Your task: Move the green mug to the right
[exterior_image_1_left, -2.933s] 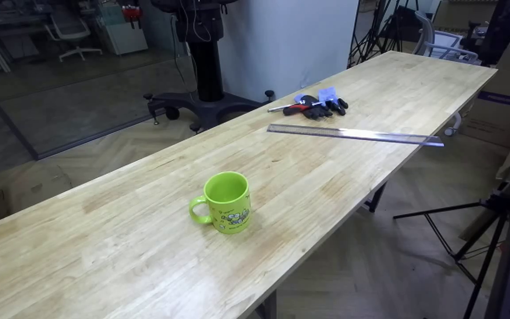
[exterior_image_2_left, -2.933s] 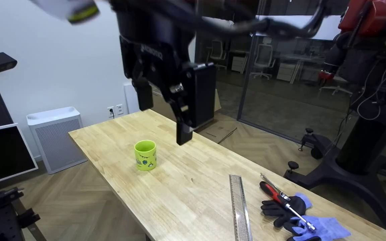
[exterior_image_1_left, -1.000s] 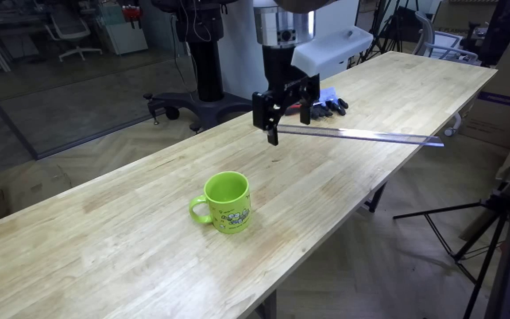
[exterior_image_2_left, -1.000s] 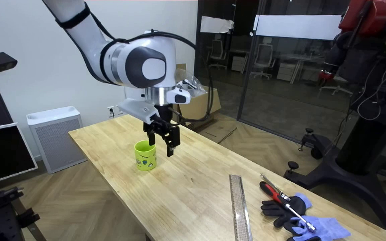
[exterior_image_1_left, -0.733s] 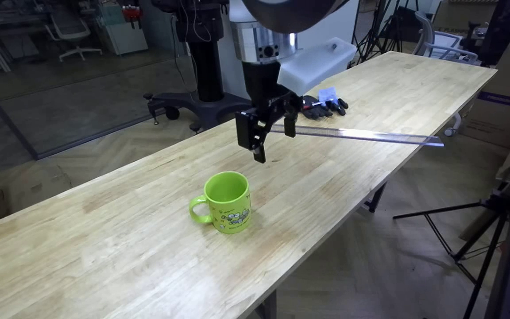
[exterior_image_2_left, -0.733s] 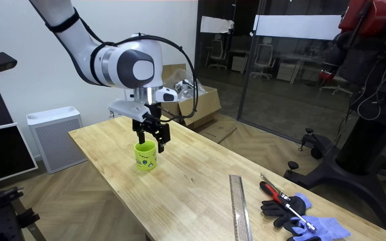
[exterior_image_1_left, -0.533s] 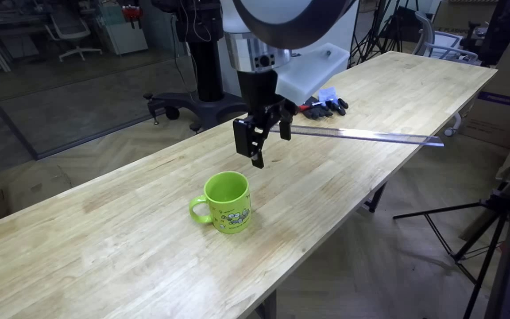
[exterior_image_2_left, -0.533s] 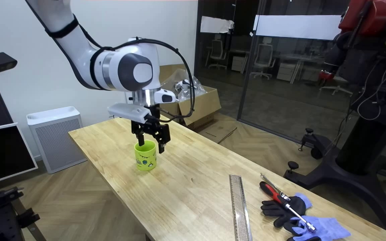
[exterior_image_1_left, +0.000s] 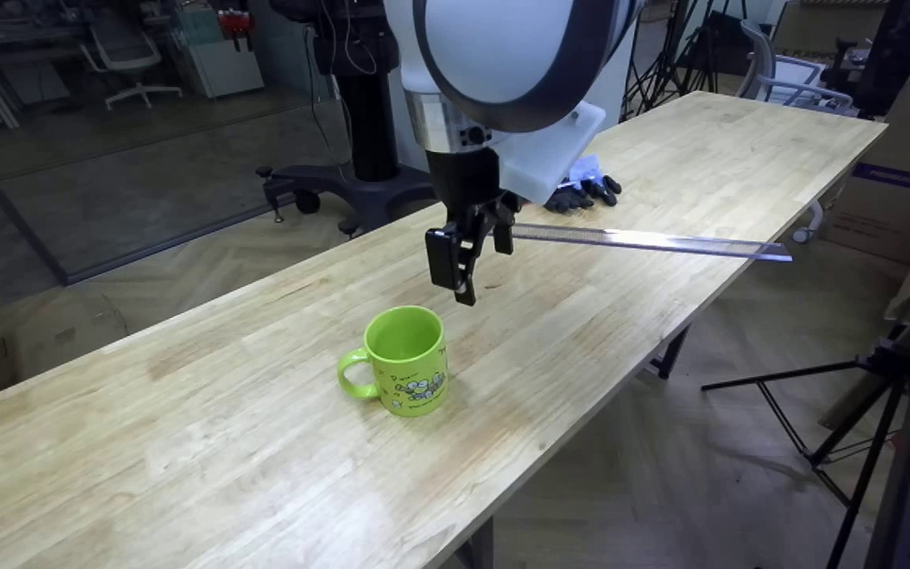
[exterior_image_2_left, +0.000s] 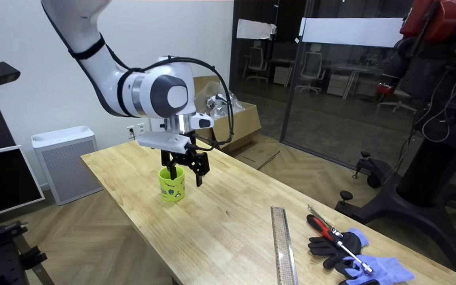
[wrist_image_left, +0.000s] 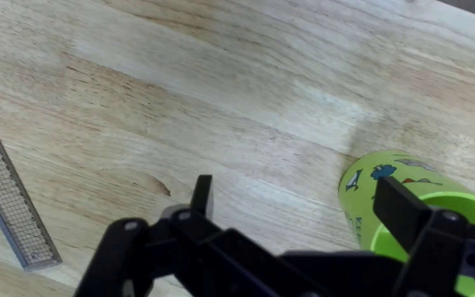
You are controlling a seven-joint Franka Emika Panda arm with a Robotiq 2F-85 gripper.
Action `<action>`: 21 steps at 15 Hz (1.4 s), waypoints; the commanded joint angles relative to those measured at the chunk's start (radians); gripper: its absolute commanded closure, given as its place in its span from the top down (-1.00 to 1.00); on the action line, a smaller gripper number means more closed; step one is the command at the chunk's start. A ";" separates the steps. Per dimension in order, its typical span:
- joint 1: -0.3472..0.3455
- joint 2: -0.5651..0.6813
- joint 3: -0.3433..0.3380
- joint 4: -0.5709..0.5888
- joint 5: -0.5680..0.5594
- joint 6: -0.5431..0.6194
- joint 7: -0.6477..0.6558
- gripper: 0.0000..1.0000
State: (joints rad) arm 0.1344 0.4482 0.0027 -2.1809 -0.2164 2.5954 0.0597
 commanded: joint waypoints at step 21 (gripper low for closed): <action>-0.007 0.187 0.072 0.216 0.013 -0.014 -0.188 -0.45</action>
State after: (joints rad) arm 0.1351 0.6155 0.0669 -2.0009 -0.2125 2.5988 -0.1002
